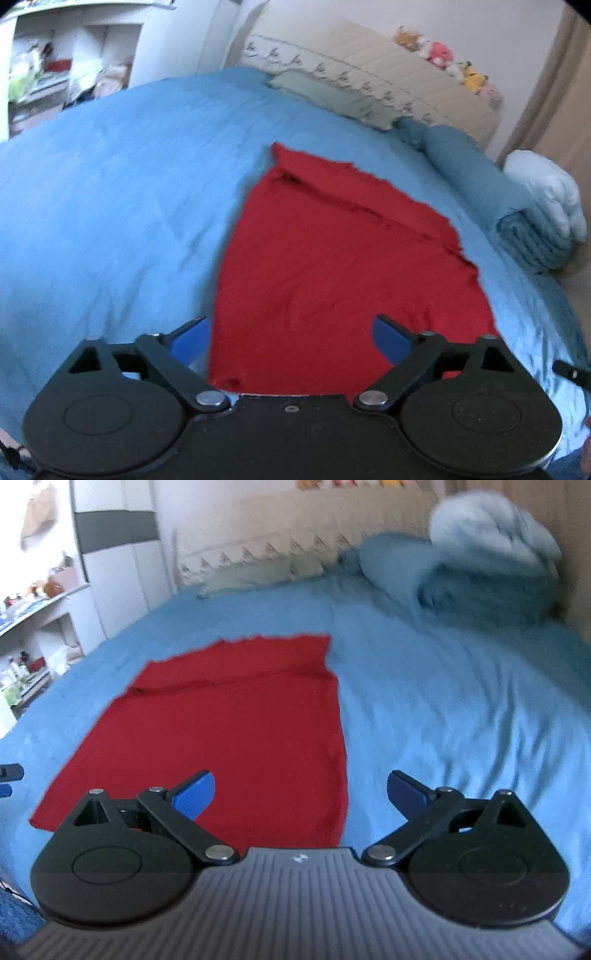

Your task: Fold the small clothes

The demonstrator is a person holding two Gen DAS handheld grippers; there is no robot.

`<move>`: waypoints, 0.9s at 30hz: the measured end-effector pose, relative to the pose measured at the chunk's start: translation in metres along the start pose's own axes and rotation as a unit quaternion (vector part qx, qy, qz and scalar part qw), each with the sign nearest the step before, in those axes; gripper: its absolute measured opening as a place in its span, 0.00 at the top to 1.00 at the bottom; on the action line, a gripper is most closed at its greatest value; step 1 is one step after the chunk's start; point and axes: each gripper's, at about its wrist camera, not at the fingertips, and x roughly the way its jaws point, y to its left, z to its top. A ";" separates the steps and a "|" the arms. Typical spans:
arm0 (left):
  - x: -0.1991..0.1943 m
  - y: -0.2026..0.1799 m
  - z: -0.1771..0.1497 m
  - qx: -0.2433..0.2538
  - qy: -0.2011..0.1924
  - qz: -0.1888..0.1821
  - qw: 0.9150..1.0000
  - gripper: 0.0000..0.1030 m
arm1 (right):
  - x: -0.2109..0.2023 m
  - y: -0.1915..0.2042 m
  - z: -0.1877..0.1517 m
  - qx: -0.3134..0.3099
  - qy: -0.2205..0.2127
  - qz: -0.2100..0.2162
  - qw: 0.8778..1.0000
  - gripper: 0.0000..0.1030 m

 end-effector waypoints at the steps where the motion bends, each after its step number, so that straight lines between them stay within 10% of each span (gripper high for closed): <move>1: 0.004 0.005 -0.003 -0.007 0.005 0.004 1.000 0.12 | 0.005 -0.001 -0.008 0.003 0.007 -0.003 1.000 0.00; 12: 0.027 0.023 -0.024 -0.019 0.019 0.026 0.999 0.38 | 0.036 -0.003 -0.046 0.031 0.067 -0.042 0.996 0.00; 16: 0.030 0.022 -0.026 -0.010 0.021 0.030 0.999 0.38 | 0.043 -0.005 -0.049 0.052 0.082 -0.027 0.995 0.25; 22: 0.030 0.023 -0.030 -0.005 0.026 0.031 0.999 0.40 | 0.051 -0.006 -0.053 0.075 0.096 -0.021 0.992 0.31; 27: 0.027 0.025 -0.032 -0.003 0.024 0.054 0.998 0.60 | 0.052 -0.009 -0.052 0.091 0.102 -0.005 0.991 0.49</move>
